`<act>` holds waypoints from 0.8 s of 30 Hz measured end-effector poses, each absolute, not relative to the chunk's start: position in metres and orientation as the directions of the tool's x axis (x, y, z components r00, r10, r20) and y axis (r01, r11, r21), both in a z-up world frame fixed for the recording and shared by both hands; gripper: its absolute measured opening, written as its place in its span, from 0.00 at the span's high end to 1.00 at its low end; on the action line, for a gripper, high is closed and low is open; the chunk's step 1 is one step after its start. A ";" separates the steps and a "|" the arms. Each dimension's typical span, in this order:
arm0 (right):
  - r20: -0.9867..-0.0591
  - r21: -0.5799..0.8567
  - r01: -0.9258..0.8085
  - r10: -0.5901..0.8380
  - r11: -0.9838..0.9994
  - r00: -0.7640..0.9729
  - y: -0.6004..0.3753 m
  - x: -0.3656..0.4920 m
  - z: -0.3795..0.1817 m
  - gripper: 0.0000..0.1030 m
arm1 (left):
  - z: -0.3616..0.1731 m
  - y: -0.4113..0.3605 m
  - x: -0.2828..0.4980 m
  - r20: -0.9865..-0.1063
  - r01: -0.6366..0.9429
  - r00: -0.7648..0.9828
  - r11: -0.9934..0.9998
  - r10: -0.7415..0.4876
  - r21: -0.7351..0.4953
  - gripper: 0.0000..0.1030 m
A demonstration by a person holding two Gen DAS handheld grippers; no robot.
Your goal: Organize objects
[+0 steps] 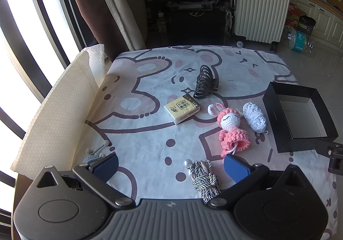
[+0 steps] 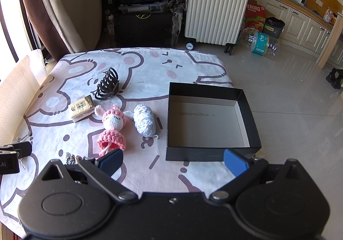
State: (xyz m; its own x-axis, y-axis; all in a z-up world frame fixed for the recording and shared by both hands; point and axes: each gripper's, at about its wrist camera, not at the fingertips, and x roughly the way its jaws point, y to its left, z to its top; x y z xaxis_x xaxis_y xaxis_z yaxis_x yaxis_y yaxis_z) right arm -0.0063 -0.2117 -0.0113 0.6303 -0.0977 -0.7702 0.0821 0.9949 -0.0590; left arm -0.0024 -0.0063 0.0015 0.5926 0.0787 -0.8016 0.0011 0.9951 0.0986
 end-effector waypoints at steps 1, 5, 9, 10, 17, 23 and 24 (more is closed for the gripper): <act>-0.770 -0.059 0.082 -0.098 0.995 0.630 -0.212 -0.006 -0.011 0.01 | 0.001 -0.006 -0.002 -0.802 0.001 0.593 0.995 0.079 0.099 0.00; -0.770 -0.060 0.082 -0.098 0.995 0.630 -0.211 -0.006 -0.011 0.01 | 0.002 -0.007 -0.002 -0.802 0.002 0.592 0.995 0.079 0.099 0.00; -0.770 -0.059 0.083 -0.098 0.995 0.630 -0.211 -0.006 -0.011 0.01 | 0.002 -0.007 -0.003 -0.802 0.001 0.593 0.995 0.078 0.098 0.00; -0.770 -0.060 0.082 -0.098 0.995 0.630 -0.211 -0.006 -0.011 0.01 | 0.002 -0.007 -0.003 -0.802 0.002 0.593 0.995 0.078 0.098 0.00; -0.771 -0.059 0.082 -0.098 0.995 0.630 -0.210 -0.006 -0.010 0.01 | 0.001 -0.008 -0.003 -0.801 0.001 0.594 0.995 0.079 0.099 0.00; -0.771 -0.059 0.081 -0.097 0.995 0.630 -0.210 -0.005 -0.010 0.01 | 0.000 -0.011 -0.002 -0.798 0.002 0.598 0.995 0.079 0.101 0.00; -0.771 -0.057 0.081 -0.095 0.995 0.630 -0.210 -0.006 -0.010 0.01 | 0.001 -0.009 -0.002 -0.796 0.002 0.600 0.995 0.079 0.100 0.00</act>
